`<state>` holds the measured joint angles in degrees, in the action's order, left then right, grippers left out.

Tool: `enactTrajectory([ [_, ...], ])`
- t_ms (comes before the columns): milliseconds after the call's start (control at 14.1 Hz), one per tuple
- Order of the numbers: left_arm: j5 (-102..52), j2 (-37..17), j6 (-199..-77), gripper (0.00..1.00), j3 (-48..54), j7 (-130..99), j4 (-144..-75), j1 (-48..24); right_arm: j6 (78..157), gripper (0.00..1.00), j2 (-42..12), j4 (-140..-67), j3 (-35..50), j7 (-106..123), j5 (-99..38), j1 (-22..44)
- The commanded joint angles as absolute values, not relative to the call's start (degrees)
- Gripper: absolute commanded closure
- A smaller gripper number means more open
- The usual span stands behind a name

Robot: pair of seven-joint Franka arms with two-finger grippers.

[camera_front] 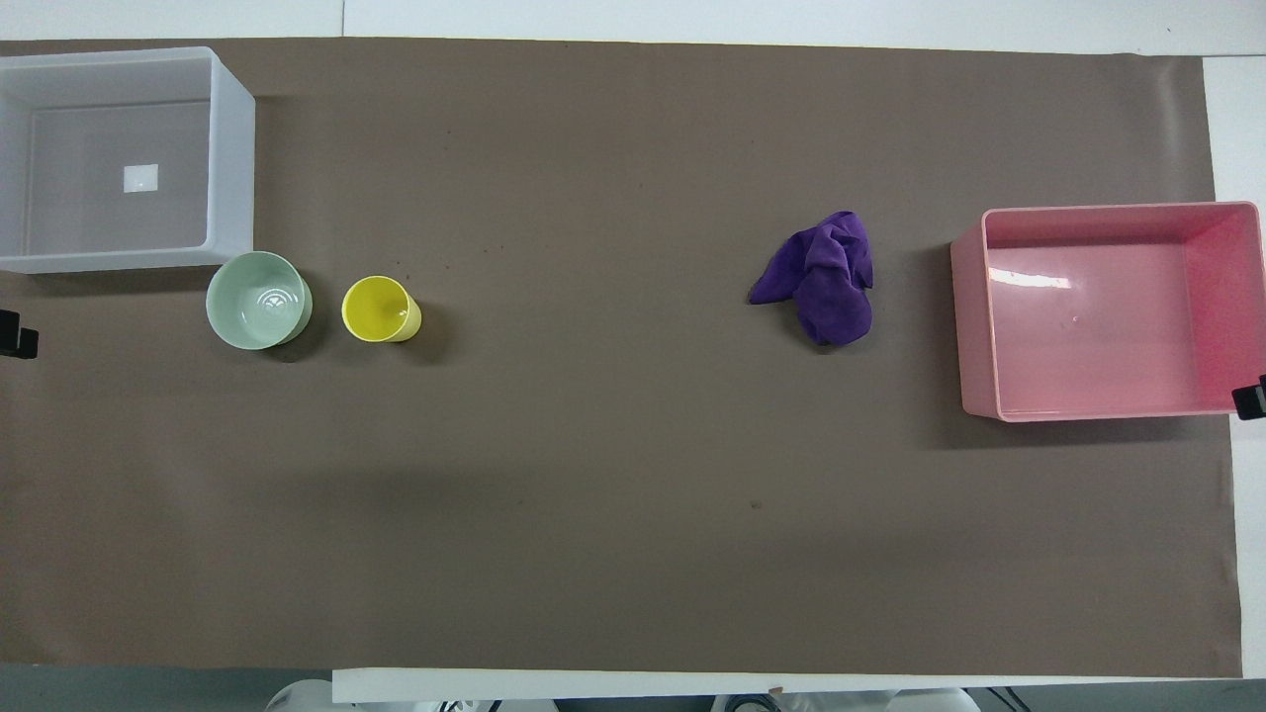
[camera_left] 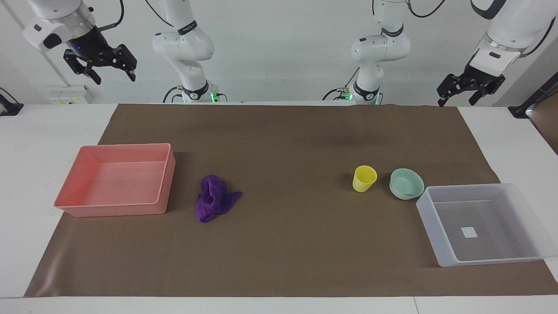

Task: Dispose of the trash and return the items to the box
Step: 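Reach the right gripper toward the purple cloth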

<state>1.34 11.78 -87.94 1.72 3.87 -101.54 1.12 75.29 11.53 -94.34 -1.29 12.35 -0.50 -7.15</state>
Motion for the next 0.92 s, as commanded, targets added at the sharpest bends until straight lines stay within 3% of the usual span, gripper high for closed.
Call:
enactTrajectory([
  [0, 2.3, 11.8, -86.6, 0.00, 1.8, 4.3, -100.5, 1.3, 76.4, 0.00, 12.3, -95.6, -0.8, 10.9, -0.9, -7.5],
  [212, 2.3, 11.9, -86.5, 0.00, 1.8, 4.3, -100.5, 1.2, 80.2, 0.01, 13.4, -98.6, -0.5, 9.8, -1.1, -7.4],
  [354, 2.3, 11.8, -86.5, 0.00, 1.8, 4.3, -100.5, 1.3, 87.0, 0.01, 11.8, -102.2, -0.6, 9.8, -1.8, -2.2],
  [848, 2.3, 11.8, -86.5, 0.00, 1.8, 4.3, -100.5, 1.3, 103.9, 0.00, -4.0, -102.7, -0.5, 3.9, -2.3, 7.0],
])
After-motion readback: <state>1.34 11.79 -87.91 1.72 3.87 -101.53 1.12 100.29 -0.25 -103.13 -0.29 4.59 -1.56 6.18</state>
